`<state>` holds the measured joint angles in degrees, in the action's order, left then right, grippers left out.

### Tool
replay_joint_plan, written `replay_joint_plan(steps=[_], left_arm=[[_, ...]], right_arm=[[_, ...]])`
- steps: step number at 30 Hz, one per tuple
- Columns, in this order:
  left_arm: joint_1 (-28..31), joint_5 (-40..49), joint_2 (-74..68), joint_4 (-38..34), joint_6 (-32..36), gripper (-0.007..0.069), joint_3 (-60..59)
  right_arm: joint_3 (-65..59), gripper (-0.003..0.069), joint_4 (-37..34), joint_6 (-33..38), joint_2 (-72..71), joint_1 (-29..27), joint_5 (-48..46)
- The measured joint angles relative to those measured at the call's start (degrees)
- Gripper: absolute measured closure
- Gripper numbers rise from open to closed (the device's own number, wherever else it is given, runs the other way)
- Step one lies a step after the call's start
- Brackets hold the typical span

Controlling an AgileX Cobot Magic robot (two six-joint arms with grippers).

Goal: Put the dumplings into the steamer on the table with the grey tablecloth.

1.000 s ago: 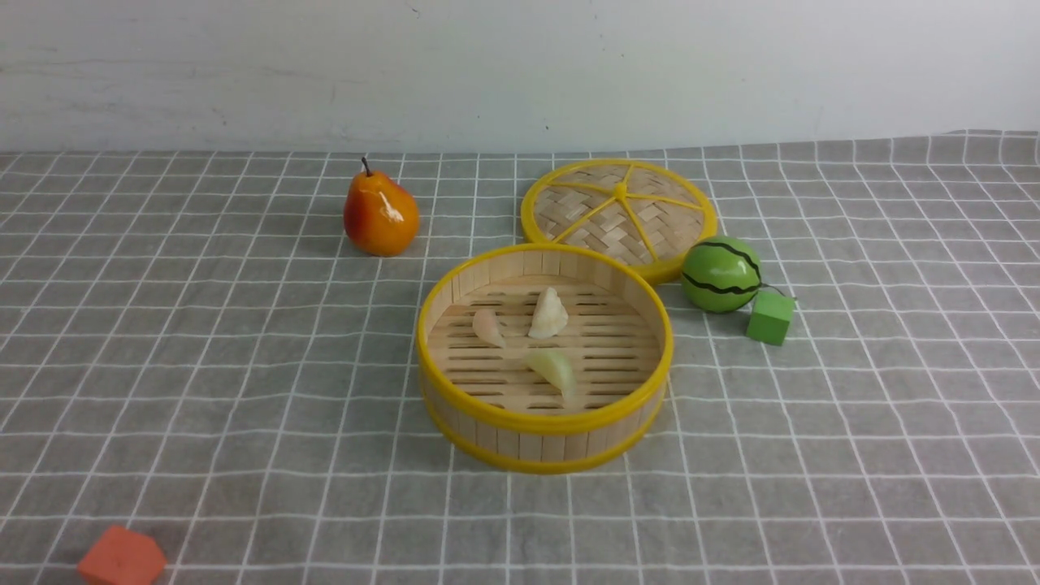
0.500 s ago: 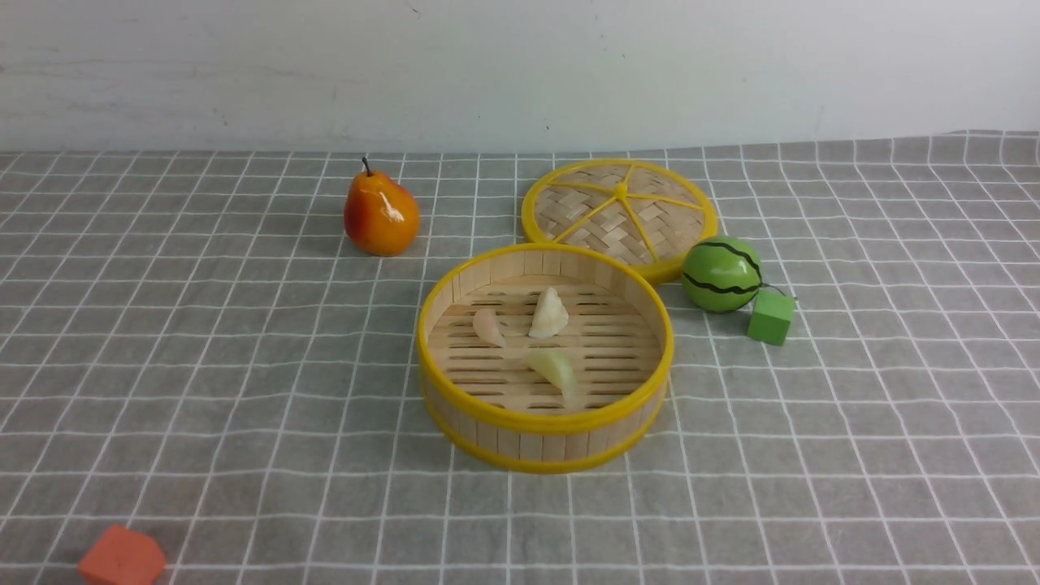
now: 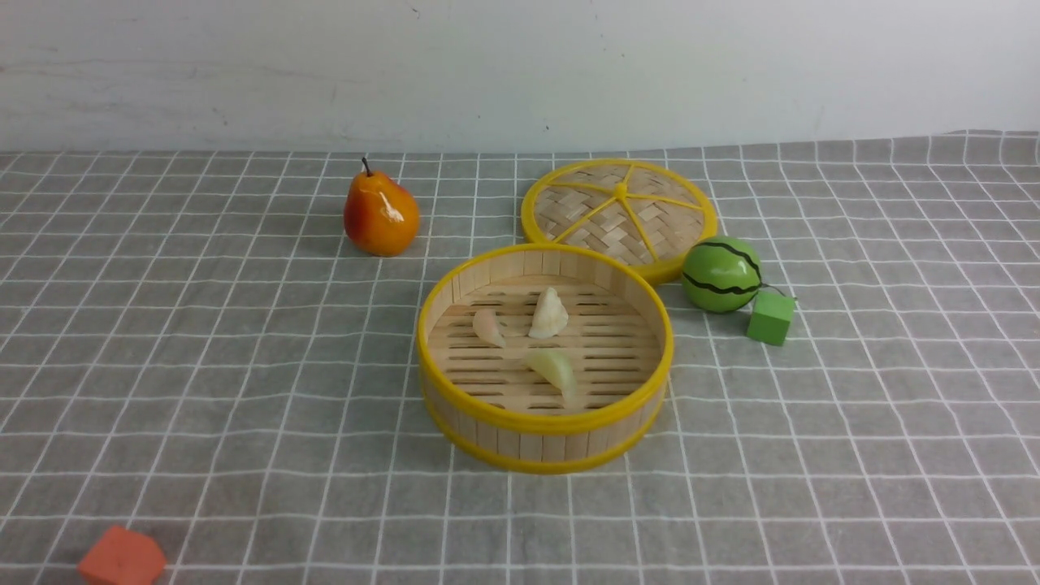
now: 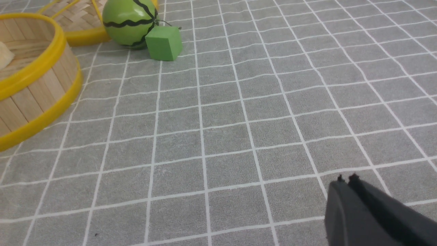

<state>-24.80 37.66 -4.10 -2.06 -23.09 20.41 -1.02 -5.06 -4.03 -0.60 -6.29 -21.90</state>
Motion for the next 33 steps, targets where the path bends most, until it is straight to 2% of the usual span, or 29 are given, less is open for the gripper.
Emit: replay_joint_plan(steps=[16,19,21,27,28,30,33], left_arm=[[0.0,-0.52,0.0,0.15,0.0,0.0547,-0.47],[0.0,-2.27,0.0,1.52,0.0,0.0547,-1.77],[1.04,-8.09,0.0,2.78,0.0,0.0549,-4.57],[12.02,-29.51,0.64,2.84,0.0,0.0624,-14.15],[12.46,-29.95,0.76,2.84,0.0,0.0627,-14.45],[17.62,-33.19,3.3,2.84,0.0,0.0638,-18.18],[21.72,-33.24,4.57,2.84,0.0,0.0638,-20.98]], right_arm=[[0.0,0.0638,0.07,-0.17,0.0,0.0,-0.02],[0.0,0.0636,0.07,-0.17,0.0,0.0,-0.02],[0.0,0.0631,0.12,-0.17,0.0,0.0,-0.02],[0.0,0.0621,0.12,-0.17,0.0,0.0,-0.07],[0.0,0.062,0.12,-0.17,0.0,0.0,-0.07],[0.0,0.0617,0.14,-0.17,0.0,0.0,-0.07],[0.0,0.0615,0.14,-0.17,0.0,0.0,-0.07]])
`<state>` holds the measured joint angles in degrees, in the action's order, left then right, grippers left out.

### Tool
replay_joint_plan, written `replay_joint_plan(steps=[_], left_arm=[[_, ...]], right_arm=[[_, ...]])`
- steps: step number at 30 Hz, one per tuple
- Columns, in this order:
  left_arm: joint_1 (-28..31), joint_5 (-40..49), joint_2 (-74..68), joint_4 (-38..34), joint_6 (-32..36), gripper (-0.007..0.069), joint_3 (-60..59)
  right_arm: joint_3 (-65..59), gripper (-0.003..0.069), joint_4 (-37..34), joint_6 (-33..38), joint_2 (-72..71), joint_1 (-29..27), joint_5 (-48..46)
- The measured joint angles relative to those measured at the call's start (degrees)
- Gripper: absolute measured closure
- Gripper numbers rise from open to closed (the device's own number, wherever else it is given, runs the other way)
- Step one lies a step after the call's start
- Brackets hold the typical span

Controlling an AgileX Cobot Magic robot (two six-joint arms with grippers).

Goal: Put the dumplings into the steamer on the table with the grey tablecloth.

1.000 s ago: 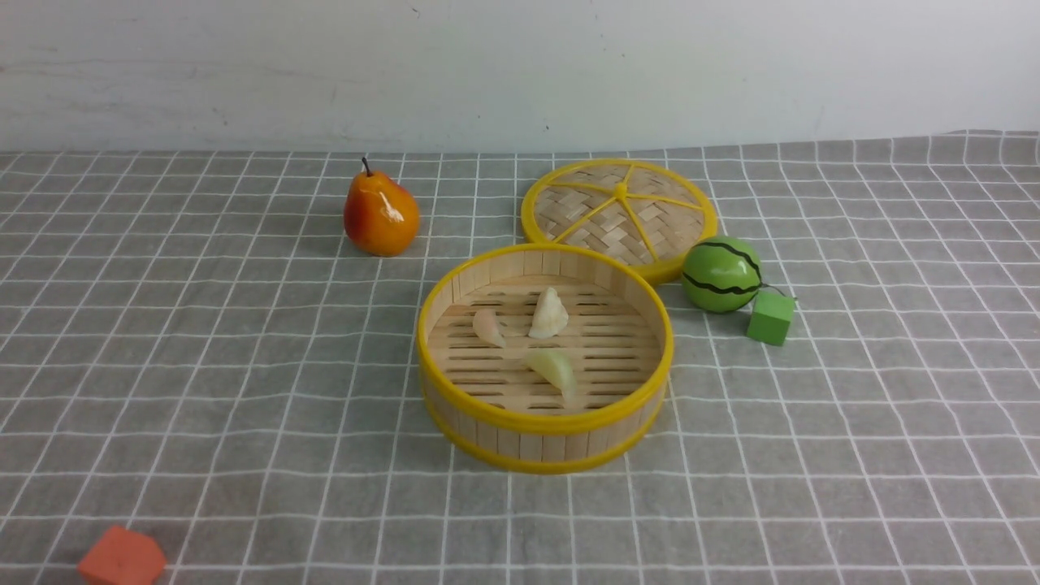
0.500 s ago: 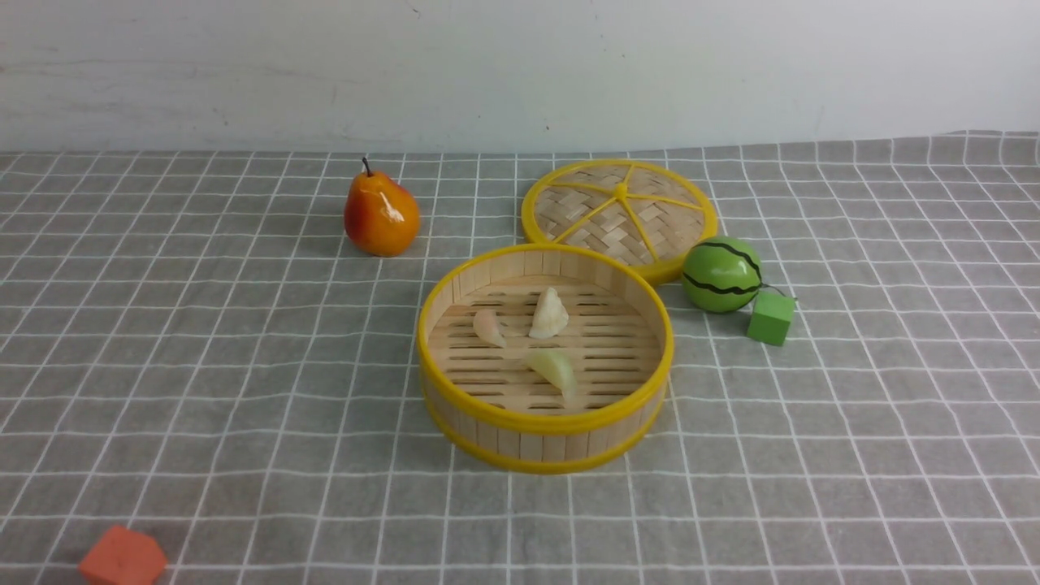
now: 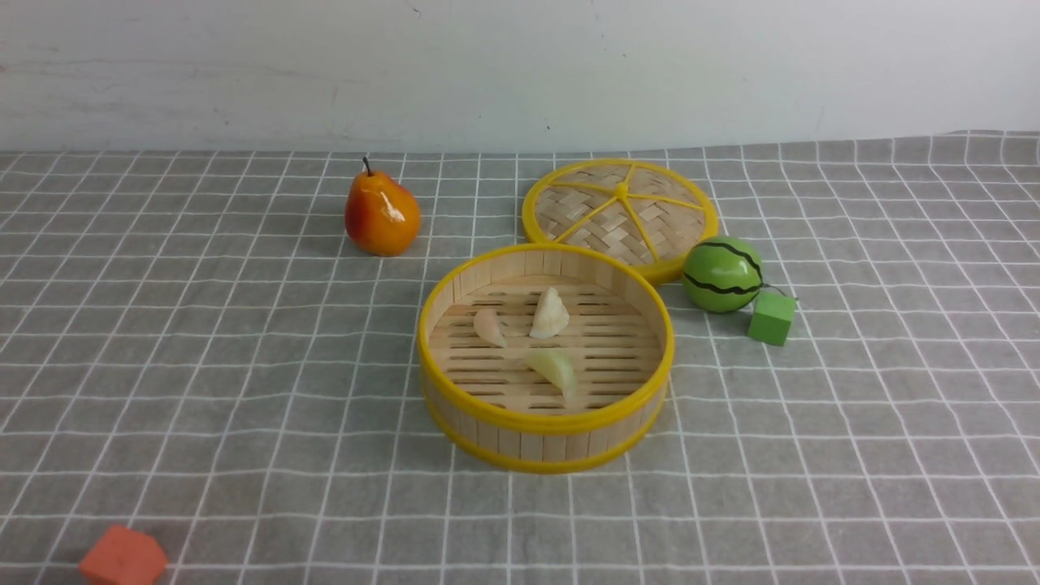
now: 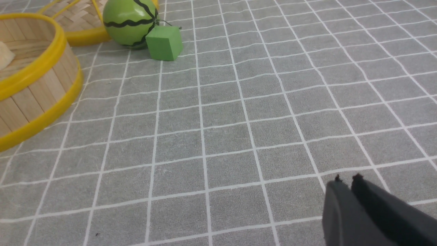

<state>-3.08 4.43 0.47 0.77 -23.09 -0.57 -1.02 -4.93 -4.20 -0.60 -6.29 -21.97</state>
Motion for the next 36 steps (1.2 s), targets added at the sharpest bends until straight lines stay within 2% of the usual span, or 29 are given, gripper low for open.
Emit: replay_joint_plan(steps=[3,6,11,16,36], left_arm=[[2.68,3.43,0.08,0.0,0.0,0.0638,-0.93],[2.99,8.49,0.08,0.0,0.95,0.0638,-1.04],[2.99,16.95,0.08,-0.77,8.32,0.0638,-1.18],[2.99,17.13,0.08,-2.23,10.76,0.0638,-1.18],[2.99,17.6,0.08,-2.41,11.01,0.0638,-1.18]], right_arm=[[0.0,0.061,0.0,0.0,-0.05,0.0,0.0],[0.0,0.0607,0.0,0.0,-0.05,0.0,0.0],[0.0,0.0601,0.0,0.0,-0.05,0.0,0.0],[0.0,0.0595,0.0,0.0,-0.05,0.0,0.0],[0.0,0.0565,0.0,0.0,-0.05,0.0,0.0]])
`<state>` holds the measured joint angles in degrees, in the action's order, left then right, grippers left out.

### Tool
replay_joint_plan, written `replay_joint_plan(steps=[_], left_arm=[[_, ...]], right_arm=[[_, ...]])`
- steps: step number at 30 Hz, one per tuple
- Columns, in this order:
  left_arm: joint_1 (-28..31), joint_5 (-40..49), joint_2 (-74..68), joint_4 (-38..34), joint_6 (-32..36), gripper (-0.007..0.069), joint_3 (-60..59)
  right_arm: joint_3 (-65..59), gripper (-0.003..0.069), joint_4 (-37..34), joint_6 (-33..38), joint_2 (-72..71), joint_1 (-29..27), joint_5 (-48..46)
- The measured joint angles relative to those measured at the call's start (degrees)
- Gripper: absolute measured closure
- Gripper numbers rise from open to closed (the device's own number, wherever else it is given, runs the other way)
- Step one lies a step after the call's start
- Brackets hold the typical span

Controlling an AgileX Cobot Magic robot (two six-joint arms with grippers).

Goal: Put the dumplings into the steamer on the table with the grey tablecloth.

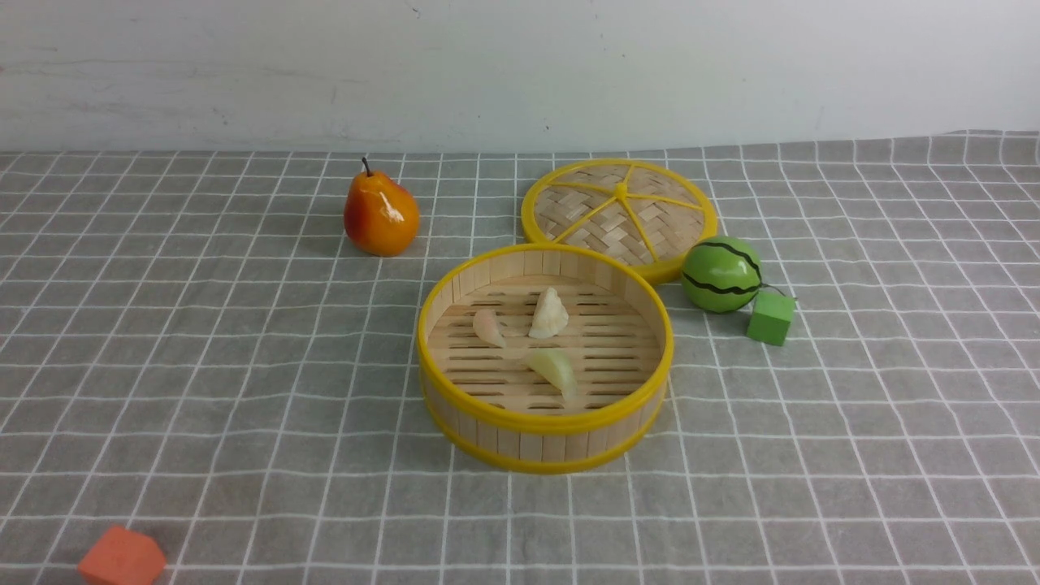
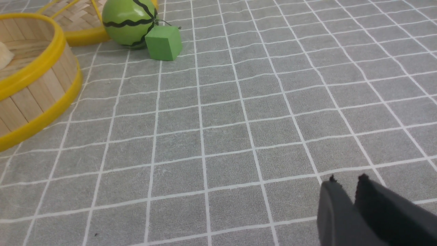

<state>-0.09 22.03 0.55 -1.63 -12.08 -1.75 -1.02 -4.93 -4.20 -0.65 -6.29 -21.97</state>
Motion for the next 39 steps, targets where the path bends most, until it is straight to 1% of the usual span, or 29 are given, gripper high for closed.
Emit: replay_joint_plan(steps=[39], left_arm=[[0.0,0.0,0.0,0.0,0.0,0.0638,0.0]], right_arm=[[0.0,0.0522,0.05,0.0,0.0,0.0,-0.02]])
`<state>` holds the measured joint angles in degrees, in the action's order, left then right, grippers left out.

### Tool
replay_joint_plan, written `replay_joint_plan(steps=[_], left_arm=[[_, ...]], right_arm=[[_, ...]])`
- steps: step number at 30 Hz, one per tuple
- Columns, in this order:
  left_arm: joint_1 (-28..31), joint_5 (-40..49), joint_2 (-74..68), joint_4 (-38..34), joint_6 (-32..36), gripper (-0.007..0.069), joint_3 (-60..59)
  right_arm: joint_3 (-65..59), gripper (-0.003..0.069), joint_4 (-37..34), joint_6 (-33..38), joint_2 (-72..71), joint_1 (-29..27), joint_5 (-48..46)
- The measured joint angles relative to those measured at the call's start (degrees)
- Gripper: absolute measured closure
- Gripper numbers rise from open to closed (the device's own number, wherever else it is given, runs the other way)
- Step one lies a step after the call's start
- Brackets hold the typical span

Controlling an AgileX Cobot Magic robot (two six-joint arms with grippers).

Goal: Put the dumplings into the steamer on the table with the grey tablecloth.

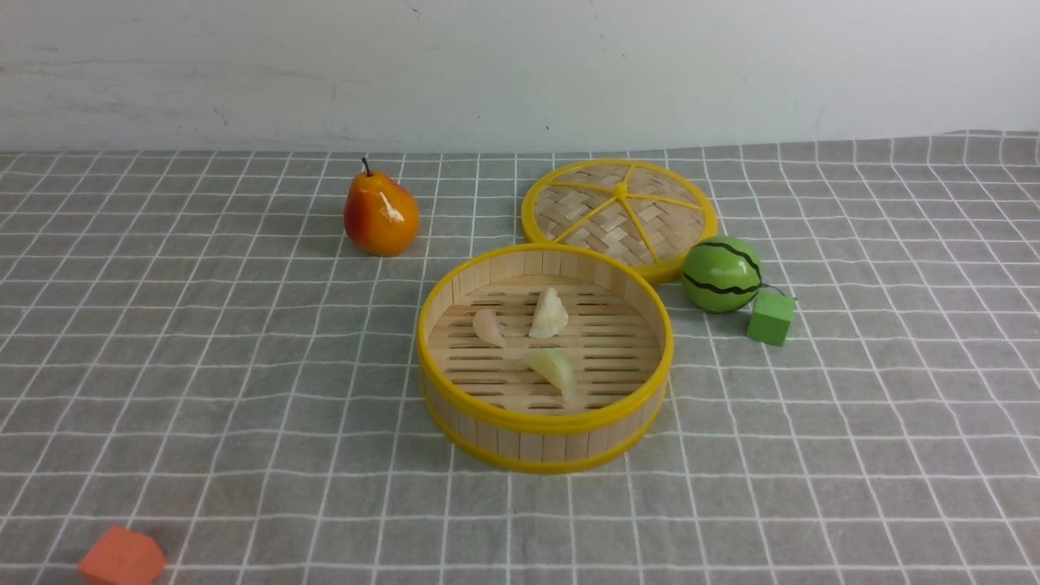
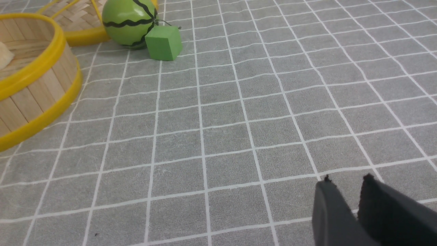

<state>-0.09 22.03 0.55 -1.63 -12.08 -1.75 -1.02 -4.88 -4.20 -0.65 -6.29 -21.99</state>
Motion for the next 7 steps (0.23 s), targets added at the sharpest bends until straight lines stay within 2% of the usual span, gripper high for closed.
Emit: replay_joint_plan(steps=[7], left_arm=[[0.0,0.0,0.0,0.0,0.0,0.0638,0.0]], right_arm=[[0.0,0.0512,0.0,0.0,0.0,0.0,0.0]])
